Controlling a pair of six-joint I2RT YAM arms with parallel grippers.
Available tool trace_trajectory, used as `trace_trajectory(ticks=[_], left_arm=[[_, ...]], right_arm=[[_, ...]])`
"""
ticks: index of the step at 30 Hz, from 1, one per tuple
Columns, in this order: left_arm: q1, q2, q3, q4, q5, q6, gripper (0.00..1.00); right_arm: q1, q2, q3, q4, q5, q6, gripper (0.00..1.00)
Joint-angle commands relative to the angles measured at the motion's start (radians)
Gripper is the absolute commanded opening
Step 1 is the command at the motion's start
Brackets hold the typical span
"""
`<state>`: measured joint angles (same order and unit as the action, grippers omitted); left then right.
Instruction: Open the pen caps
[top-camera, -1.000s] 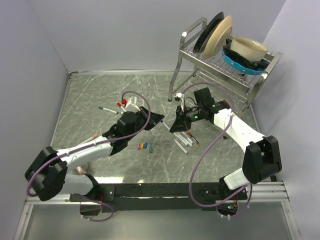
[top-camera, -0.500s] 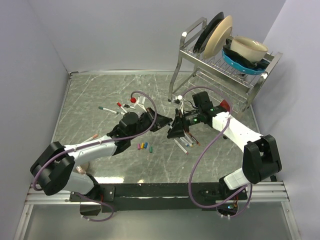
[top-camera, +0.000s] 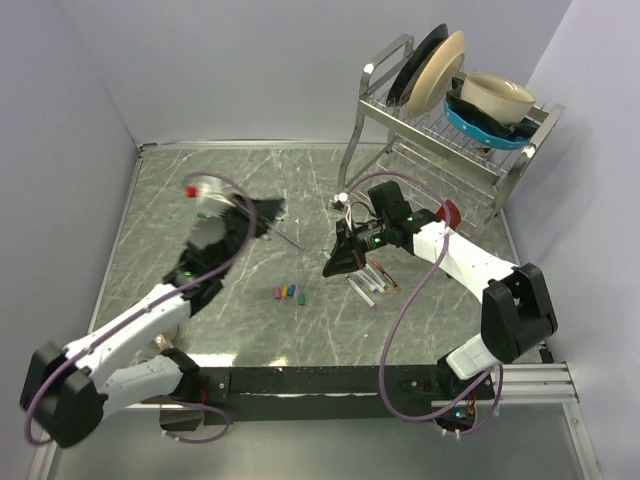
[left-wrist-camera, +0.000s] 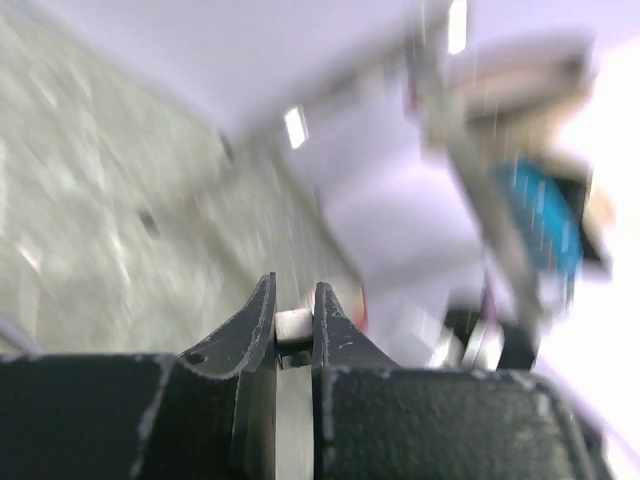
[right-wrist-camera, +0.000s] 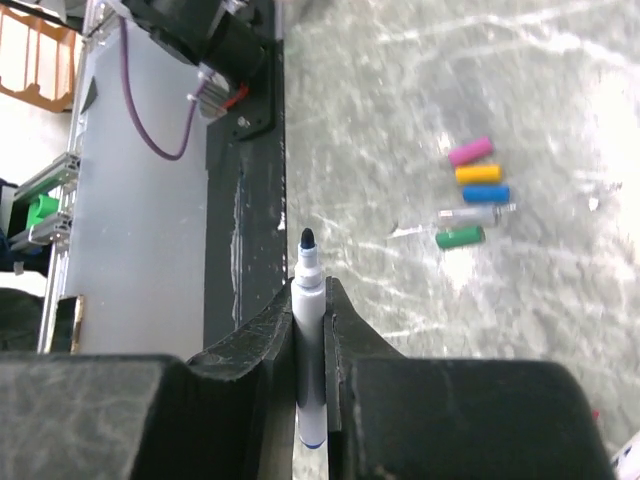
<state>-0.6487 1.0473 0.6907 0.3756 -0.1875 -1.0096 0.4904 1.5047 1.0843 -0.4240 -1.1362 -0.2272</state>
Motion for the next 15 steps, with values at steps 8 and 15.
trace_trajectory(ticks=[8, 15], left_arm=[[0.115, -0.101, -0.134, -0.234, -0.015, -0.046, 0.01], [0.115, -0.173, -0.322, -0.402, 0.002, -0.110, 0.01]], right_arm=[[0.001, 0.003, 0.008, -0.050, 0.366, -0.040, 0.00], [0.017, 0.080, 0.049, -0.114, 0.484, -0.081, 0.00]])
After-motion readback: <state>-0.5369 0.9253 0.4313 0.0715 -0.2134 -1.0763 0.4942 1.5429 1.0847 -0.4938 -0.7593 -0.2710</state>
